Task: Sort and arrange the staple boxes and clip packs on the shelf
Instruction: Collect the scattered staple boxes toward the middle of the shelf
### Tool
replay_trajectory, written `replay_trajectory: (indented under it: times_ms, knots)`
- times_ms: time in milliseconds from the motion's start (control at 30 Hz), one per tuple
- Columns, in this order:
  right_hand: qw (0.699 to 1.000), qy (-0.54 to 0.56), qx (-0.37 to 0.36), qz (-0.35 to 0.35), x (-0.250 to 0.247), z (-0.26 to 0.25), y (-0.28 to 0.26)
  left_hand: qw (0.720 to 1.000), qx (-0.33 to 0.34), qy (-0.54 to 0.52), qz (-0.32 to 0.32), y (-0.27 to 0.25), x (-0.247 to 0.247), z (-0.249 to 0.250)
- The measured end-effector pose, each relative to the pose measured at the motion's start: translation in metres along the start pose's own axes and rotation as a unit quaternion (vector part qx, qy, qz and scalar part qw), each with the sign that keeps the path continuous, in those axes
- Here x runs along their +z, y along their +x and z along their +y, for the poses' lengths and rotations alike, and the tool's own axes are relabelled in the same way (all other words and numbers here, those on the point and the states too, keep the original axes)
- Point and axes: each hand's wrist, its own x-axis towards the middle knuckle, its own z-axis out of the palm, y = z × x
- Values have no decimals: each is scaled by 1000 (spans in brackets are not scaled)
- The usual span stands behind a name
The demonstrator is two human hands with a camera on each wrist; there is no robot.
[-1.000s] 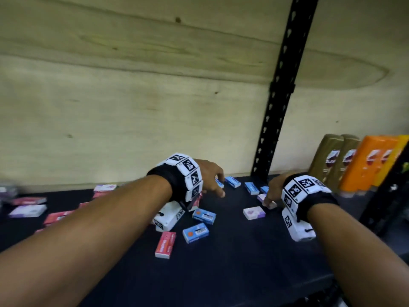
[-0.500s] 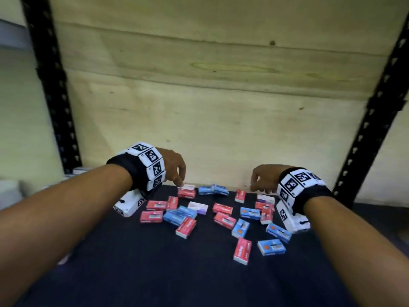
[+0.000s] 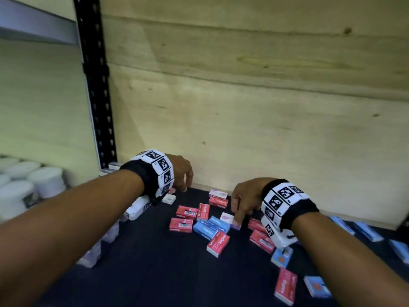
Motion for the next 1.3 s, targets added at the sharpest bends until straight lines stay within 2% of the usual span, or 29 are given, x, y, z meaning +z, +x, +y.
replay_trajectory:
  times_ms: [133,367,567,767,867,1067,1300]
  knots:
    - [999,-5,17,-34,3,2,1,999,42,-12,13,20,5,17]
    - [999,-12,11,-27,7,3,1,994,105,26,21,46,14,44]
    - [999,-19,2,-31,8,4,2,985,141,79,-56,59,12,53]
    - [999,-35,-1,-23,8,7,4,980,130,120,-89,65,13,53]
    - [999,-30,-1,-25,7,7,3,978,129,145,-74,63,14,47]
    - [999,-20,3,-26,8,6,1,973,93,192,-86,56,15,27]
    - [1000,-11,0,-20,8,8,-1,969,132,183,-104,62,12,24]
